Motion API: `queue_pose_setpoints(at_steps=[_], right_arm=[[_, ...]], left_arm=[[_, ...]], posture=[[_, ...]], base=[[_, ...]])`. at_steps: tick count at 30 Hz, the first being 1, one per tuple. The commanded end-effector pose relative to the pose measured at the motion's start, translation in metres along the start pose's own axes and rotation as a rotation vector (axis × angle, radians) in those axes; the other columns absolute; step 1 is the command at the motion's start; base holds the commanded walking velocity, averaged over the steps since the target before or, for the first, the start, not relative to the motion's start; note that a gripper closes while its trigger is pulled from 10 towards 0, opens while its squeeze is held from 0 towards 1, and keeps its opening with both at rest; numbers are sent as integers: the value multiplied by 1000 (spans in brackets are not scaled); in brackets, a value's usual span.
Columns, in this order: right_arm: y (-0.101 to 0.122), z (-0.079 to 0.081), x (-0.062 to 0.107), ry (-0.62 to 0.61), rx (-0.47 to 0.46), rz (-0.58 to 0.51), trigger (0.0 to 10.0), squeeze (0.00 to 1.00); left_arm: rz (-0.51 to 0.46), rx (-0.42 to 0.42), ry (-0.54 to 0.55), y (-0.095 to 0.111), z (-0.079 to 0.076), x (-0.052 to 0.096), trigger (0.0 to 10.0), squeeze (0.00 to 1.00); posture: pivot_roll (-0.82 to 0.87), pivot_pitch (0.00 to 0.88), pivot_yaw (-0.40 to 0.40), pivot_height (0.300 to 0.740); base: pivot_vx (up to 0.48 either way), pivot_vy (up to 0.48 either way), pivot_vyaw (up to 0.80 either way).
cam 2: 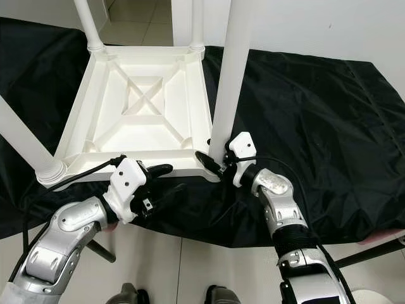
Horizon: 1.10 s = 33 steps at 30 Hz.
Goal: Building children table
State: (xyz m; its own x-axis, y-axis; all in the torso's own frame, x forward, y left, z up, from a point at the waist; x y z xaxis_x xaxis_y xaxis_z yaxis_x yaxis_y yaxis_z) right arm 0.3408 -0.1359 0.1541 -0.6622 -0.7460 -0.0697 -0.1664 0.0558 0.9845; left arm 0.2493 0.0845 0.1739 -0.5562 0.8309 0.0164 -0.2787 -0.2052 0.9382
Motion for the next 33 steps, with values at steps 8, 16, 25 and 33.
queue_pose_setpoints(at_steps=[8, 16, 25, 33], right_arm=[[-6, 7, 1, -131, -15, -1, 10000, 0], [-7, 15, 0, -247, -63, -36, 10000, 0], [-10, 40, -4, -411, -130, -72, 10000, 0], [-9, 55, -11, -495, -186, -89, 10000, 0]], left_arm=[[19, -2, 57, -3, 3, 2, 10000, 0], [19, -4, 61, -3, 3, 1, 10000, 0], [16, -6, 66, -2, 4, -1, 10000, 0], [15, -11, 82, -2, 6, -2, 10000, 0]], posture=[[-30, 111, 11, 740], [-27, 115, 11, 740], [-28, 121, 10, 740], [-34, 125, 13, 740]], base=[[0, 0, 0], [0, 0, 0], [0, 0, 0], [0, 0, 0]])
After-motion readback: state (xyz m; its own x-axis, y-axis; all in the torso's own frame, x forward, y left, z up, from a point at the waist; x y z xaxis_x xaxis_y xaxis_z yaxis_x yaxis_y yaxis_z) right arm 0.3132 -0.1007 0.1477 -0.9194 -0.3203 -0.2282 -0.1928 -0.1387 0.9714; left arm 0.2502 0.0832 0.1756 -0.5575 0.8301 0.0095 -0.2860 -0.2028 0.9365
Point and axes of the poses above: a point about 5 cm out from each wrist's last joint towards the gripper, its own x axis pointing back from the gripper into the wrist, its own y axis along the axis of the wrist's last joint, z = x × y, the point moved 1 cm from there along -x, pointing out of the wrist towards the gripper, and after that the axes turned 5 degrees about -x, right-handed, at the moved point
